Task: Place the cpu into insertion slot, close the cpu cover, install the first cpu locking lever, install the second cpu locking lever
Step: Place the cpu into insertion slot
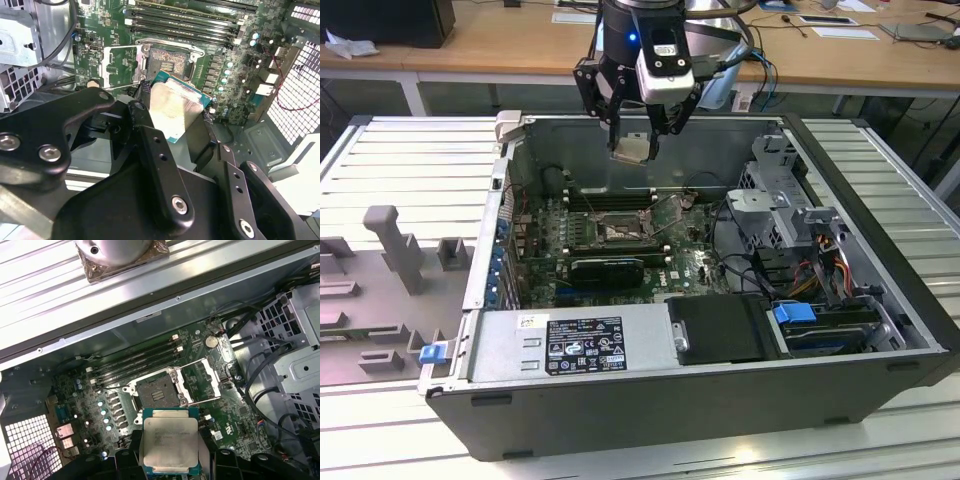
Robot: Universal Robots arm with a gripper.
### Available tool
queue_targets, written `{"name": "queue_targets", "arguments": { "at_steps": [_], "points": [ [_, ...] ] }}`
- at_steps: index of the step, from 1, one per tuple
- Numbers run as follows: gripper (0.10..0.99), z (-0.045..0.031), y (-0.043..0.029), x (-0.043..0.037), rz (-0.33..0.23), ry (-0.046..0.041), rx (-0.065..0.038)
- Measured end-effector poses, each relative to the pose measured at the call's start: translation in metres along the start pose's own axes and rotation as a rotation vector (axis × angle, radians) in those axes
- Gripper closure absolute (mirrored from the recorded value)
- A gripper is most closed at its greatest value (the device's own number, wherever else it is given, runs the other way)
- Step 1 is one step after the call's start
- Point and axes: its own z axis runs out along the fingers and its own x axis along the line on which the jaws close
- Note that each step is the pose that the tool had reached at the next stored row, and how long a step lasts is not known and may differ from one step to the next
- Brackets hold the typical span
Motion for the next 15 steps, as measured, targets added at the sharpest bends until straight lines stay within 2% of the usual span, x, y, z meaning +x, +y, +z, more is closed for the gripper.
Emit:
{"name": "queue_targets", "arguments": {
  "at_steps": [15],
  "points": [
    [0.561, 0.0, 0.0, 0.0, 0.045, -0.0039, -0.001]
  ]
}}
